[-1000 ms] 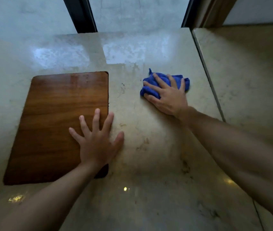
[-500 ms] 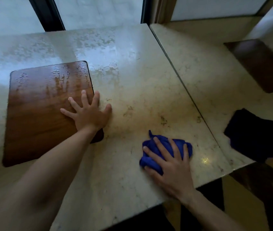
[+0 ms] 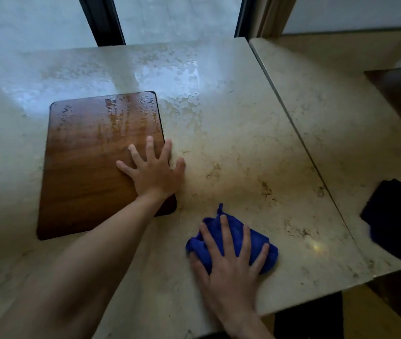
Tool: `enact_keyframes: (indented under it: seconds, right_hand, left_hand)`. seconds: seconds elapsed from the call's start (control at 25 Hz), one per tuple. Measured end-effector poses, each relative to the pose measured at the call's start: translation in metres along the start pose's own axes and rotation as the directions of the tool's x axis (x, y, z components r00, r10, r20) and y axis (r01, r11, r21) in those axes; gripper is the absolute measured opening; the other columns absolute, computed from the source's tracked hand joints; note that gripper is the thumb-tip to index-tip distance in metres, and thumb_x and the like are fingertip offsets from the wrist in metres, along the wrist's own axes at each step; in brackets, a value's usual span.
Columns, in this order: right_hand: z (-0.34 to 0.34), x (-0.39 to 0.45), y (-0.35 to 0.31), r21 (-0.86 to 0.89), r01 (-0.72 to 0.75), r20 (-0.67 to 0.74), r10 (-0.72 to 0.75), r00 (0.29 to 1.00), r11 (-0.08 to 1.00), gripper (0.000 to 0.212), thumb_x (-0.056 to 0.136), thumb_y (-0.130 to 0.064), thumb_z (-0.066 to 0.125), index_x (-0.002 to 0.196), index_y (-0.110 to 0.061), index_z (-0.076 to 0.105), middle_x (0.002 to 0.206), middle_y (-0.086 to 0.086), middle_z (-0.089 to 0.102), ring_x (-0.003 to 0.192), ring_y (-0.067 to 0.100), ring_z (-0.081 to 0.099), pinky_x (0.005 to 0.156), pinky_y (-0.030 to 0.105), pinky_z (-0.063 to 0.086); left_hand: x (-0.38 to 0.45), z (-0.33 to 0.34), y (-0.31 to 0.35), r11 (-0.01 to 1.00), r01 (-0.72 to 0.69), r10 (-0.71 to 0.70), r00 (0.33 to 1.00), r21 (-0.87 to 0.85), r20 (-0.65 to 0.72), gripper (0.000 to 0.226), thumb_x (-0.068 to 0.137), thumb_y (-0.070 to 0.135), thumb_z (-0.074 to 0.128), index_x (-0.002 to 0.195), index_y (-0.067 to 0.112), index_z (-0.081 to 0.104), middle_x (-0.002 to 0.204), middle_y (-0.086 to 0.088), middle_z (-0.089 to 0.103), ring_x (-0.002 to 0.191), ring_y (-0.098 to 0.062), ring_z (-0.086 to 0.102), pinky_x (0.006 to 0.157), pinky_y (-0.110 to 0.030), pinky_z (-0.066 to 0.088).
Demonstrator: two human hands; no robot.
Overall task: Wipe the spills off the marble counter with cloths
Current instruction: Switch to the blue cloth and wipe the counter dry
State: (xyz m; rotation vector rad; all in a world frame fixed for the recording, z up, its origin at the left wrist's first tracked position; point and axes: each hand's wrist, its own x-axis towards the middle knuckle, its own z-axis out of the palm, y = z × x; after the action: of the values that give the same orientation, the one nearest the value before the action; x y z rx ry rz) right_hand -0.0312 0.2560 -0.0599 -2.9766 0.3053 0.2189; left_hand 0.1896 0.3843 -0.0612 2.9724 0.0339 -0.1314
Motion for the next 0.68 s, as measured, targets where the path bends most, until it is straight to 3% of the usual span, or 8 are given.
enact_keyframes:
  seconds: [0.08, 0.16, 0.28, 0.4, 0.56, 0.68]
  right_hand:
    - [-0.004, 0.041, -0.013, 0.029, -0.010, -0.033, 0.011, 0.999, 1.000, 0.064, 0.091, -0.073, 0.023, 0.145, -0.044, 0.043, 0.159, -0.002, 0.034, 0.140, 0.045, 0.034, 0.105, 0.079, 0.012]
    - [-0.007, 0.089, -0.024, 0.045, 0.004, -0.066, -0.001, 0.998, 0.999, 0.066, 0.093, -0.074, 0.017, 0.148, -0.044, 0.037, 0.161, -0.002, 0.030, 0.143, 0.044, 0.028, 0.105, 0.080, 0.010]
    - [-0.011, 0.159, -0.039, 0.017, 0.054, -0.086, -0.053, 0.995, 0.998, 0.066, 0.093, -0.074, 0.014, 0.150, -0.045, 0.030, 0.163, -0.001, 0.026, 0.145, 0.044, 0.021, 0.106, 0.079, 0.006]
    - [-0.022, 0.231, -0.051, 0.007, 0.049, -0.139, -0.048, 0.989, 0.999, 0.063, 0.092, -0.074, 0.023, 0.147, -0.045, 0.038, 0.161, -0.002, 0.030, 0.144, 0.043, 0.025, 0.107, 0.078, 0.004]
    - [-0.047, 0.346, -0.072, 0.018, 0.070, -0.020, -0.069, 0.997, 0.997, 0.063, 0.091, -0.076, 0.011, 0.150, -0.055, 0.007, 0.166, -0.013, -0.003, 0.149, 0.038, -0.005, 0.106, 0.076, -0.010]
    - [-0.064, 0.439, -0.080, 0.008, 0.139, -0.019, -0.139, 0.990, 0.990, 0.066, 0.089, -0.079, 0.011, 0.150, -0.055, 0.005, 0.165, -0.014, -0.005, 0.149, 0.038, -0.008, 0.105, 0.078, -0.010]
  left_hand:
    - [0.006, -0.013, -0.020, 0.995, -0.097, 0.096, 0.995, -0.010, -0.039, 0.060, 0.091, 0.065, 0.022, 0.146, 0.044, 0.034, 0.158, -0.003, 0.035, 0.140, -0.039, 0.032, 0.105, -0.066, 0.026]
    - [0.020, -0.026, -0.056, 0.984, -0.176, 0.176, 0.979, 0.006, -0.102, 0.057, 0.091, 0.060, 0.026, 0.142, 0.039, 0.042, 0.148, -0.004, 0.046, 0.130, -0.035, 0.044, 0.101, -0.064, 0.032]
    - [0.037, -0.025, -0.109, 0.974, -0.179, 0.191, 0.978, 0.136, -0.084, 0.061, 0.092, 0.063, 0.030, 0.146, 0.039, 0.041, 0.153, -0.006, 0.039, 0.137, -0.037, 0.037, 0.103, -0.075, 0.024]
    - [0.037, -0.021, -0.117, 0.979, -0.163, 0.167, 0.986, 0.119, -0.026, 0.064, 0.090, 0.067, 0.031, 0.149, 0.042, 0.037, 0.158, -0.004, 0.032, 0.144, -0.036, 0.028, 0.105, -0.078, 0.019]
    - [0.039, -0.024, -0.115, 0.985, -0.151, 0.149, 0.988, 0.084, 0.031, 0.068, 0.088, 0.069, 0.032, 0.151, 0.043, 0.033, 0.161, -0.003, 0.029, 0.146, -0.034, 0.026, 0.106, -0.080, 0.018]
    - [0.038, -0.025, -0.115, 0.985, -0.143, 0.138, 0.989, 0.098, 0.056, 0.069, 0.090, 0.073, 0.025, 0.151, 0.043, 0.033, 0.161, -0.002, 0.029, 0.146, -0.035, 0.028, 0.105, -0.081, 0.018]
